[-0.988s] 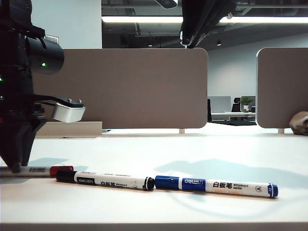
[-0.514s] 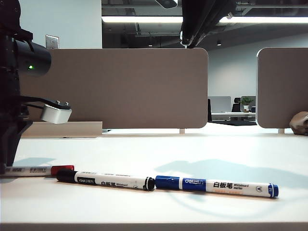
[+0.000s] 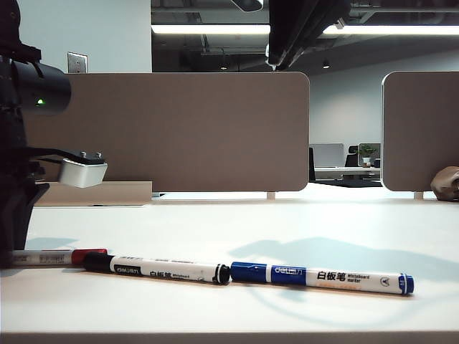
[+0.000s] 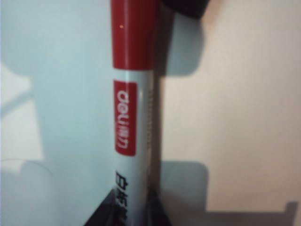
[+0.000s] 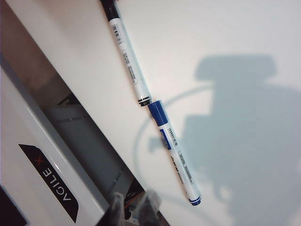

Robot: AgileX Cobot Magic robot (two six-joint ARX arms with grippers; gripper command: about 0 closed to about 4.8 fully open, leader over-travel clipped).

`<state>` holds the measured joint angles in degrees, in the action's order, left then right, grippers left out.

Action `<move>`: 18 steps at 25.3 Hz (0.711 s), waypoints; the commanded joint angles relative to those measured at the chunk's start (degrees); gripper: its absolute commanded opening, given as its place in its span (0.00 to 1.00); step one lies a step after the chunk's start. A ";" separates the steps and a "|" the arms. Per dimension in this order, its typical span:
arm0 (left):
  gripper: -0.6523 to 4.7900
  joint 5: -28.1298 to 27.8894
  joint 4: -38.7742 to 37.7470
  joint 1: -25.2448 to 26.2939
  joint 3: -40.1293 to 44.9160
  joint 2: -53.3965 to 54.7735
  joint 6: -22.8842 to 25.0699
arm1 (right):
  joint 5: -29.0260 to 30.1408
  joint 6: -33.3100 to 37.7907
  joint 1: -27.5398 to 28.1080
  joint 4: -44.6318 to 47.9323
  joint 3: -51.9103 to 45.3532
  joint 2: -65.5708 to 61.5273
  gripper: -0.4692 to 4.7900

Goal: Pick up the markers one by one and line them up horizontally in a straight line on the table.

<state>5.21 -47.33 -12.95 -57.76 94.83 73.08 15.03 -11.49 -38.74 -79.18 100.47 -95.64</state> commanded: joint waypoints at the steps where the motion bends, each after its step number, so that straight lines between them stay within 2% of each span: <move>1: 0.21 -3.10 -2.29 0.13 1.44 1.46 0.11 | 0.39 -0.17 -0.04 0.13 0.13 0.28 0.19; 3: 0.16 -4.42 -2.29 0.57 1.44 1.46 -0.26 | 0.39 -0.17 -0.02 0.11 0.13 0.28 0.19; 10: 0.16 -5.60 -2.40 5.46 1.44 1.46 0.00 | 0.44 -0.55 -0.02 0.11 0.13 0.28 0.19; 18: 0.16 -5.03 -5.84 5.70 1.44 1.46 2.38 | 0.44 -0.59 -0.02 0.35 0.13 0.24 0.19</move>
<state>3.42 -49.12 -7.62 -57.84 94.76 74.61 15.05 -11.73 -38.74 -79.15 100.44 -95.64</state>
